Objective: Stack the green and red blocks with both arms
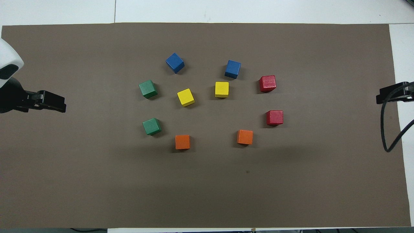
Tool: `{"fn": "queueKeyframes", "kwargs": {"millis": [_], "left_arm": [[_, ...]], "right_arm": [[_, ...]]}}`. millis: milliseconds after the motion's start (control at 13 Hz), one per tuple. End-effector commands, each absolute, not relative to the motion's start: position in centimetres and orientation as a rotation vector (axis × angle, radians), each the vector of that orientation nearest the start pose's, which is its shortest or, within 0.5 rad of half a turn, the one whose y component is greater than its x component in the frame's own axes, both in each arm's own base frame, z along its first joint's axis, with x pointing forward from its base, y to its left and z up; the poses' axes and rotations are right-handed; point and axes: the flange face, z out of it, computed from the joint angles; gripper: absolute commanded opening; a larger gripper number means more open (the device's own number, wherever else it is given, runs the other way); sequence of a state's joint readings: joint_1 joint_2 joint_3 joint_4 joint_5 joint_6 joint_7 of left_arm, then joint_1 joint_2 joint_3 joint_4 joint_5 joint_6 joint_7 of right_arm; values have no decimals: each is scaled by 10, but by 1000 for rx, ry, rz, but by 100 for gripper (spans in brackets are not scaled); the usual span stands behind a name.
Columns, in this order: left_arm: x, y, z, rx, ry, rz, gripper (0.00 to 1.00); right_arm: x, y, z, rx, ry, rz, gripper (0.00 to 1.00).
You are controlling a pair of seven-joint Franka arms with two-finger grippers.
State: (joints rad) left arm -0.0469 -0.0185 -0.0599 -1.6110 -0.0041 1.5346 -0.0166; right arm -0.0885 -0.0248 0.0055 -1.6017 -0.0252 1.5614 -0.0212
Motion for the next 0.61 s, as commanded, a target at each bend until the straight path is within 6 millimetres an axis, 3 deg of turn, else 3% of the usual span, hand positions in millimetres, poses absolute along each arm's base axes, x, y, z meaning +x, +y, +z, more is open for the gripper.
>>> {"fn": "queueKeyframes", "kwargs": {"millis": [0, 537], "left_arm": [[537, -58, 614, -3148, 126, 81, 100], [537, -58, 614, -3148, 126, 81, 100]], "right_arm": [[539, -46, 624, -3148, 135, 37, 100], [539, -44, 624, -3149, 128, 30, 100]]}}
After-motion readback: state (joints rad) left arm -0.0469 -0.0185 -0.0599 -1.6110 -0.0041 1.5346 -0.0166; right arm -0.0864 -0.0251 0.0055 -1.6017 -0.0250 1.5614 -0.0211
